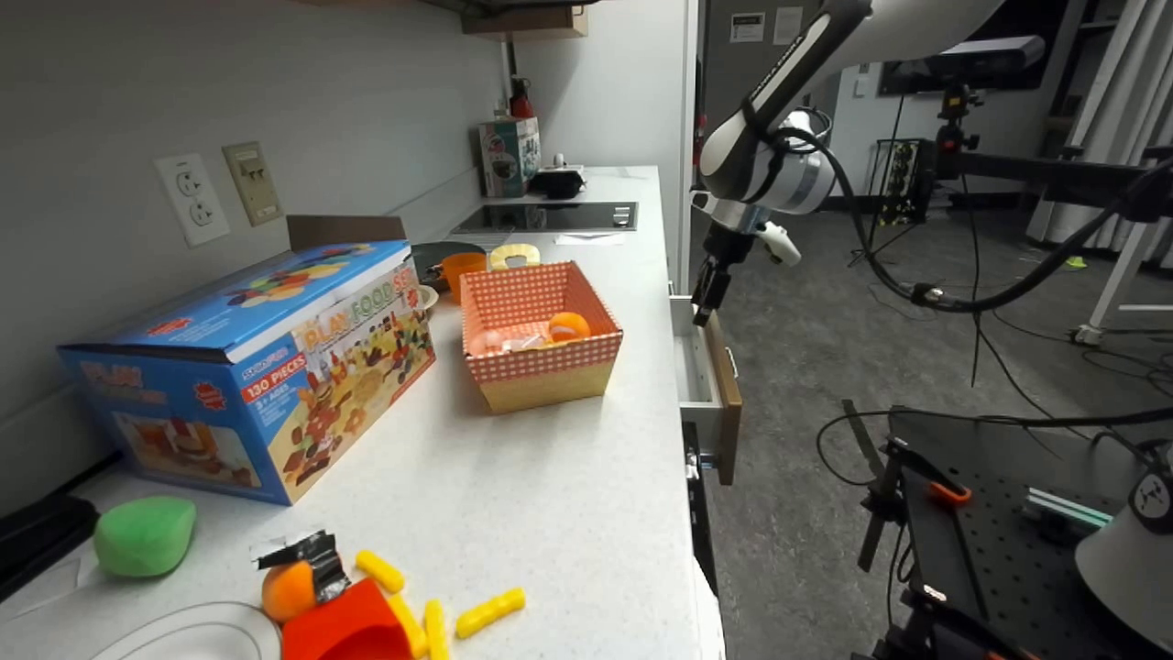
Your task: Open the drawer, then remove the banana plushie out of the drawer, then close the drawer
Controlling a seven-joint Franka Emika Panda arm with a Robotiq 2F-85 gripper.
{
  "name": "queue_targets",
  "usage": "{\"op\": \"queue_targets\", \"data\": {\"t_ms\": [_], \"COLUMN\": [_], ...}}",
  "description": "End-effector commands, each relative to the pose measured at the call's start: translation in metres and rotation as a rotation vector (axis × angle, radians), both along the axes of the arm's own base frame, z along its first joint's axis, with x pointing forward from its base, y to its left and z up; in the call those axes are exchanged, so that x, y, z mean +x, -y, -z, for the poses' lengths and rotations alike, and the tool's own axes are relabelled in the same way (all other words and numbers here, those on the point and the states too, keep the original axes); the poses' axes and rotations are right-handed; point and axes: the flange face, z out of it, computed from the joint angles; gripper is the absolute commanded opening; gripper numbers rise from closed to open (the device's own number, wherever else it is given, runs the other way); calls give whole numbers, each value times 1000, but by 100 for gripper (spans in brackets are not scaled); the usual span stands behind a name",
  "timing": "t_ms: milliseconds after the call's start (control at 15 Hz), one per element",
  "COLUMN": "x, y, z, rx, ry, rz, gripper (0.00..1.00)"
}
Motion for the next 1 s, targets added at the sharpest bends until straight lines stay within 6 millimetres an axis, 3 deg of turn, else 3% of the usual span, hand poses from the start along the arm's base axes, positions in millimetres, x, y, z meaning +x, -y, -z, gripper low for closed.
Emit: {"op": "queue_targets", "data": {"t_ms": [0, 267, 467, 933], "x": [20, 28, 20, -13], "y": [8, 13, 16, 18], "z": [16, 38, 49, 43], "rx": [17, 44, 36, -20], "ry": [-24, -57, -95, -217], "rz": [-30, -29, -15, 42], "gripper": [100, 100, 100, 100]}}
